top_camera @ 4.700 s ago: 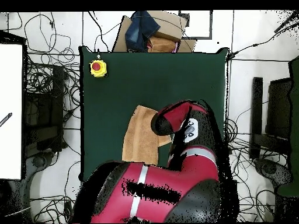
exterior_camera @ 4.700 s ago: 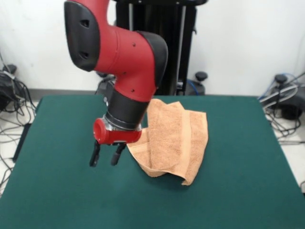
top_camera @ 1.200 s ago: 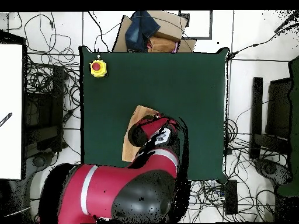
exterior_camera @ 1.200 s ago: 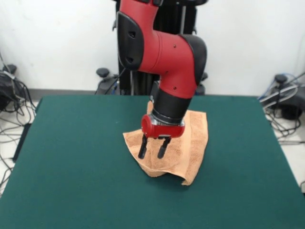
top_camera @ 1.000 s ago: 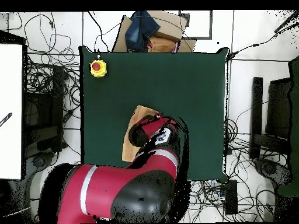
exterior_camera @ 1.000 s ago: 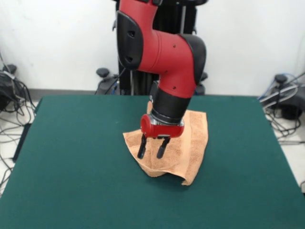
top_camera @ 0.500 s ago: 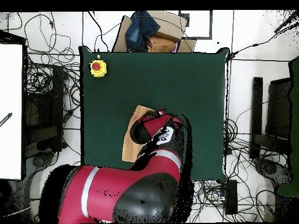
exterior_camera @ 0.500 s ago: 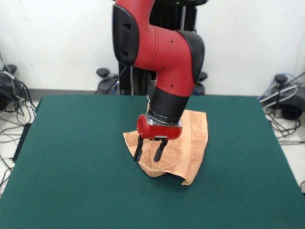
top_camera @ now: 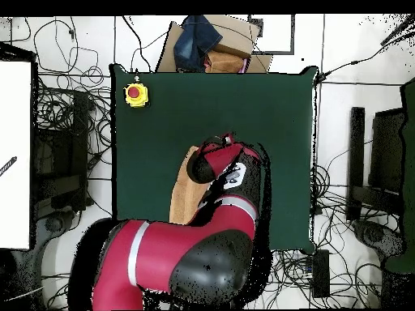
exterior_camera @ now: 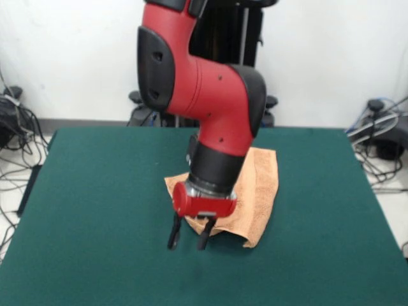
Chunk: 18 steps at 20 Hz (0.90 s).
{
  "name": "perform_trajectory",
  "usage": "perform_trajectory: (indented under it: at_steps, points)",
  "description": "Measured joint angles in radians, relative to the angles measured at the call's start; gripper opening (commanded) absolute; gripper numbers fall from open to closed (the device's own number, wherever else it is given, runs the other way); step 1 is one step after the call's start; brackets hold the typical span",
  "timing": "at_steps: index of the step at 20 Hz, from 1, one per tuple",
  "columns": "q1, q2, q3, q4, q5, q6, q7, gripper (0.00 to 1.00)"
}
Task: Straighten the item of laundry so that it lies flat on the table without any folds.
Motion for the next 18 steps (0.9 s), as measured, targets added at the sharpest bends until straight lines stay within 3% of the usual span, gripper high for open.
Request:
perform_trajectory:
  at_steps: [10,18]
  points:
    - [-0.015,0.143,0.004,-0.183,0.000,0.213,0.000,1.00]
    - [-0.015,0.134,0.004,-0.203,0.000,0.299,0.000,1.00]
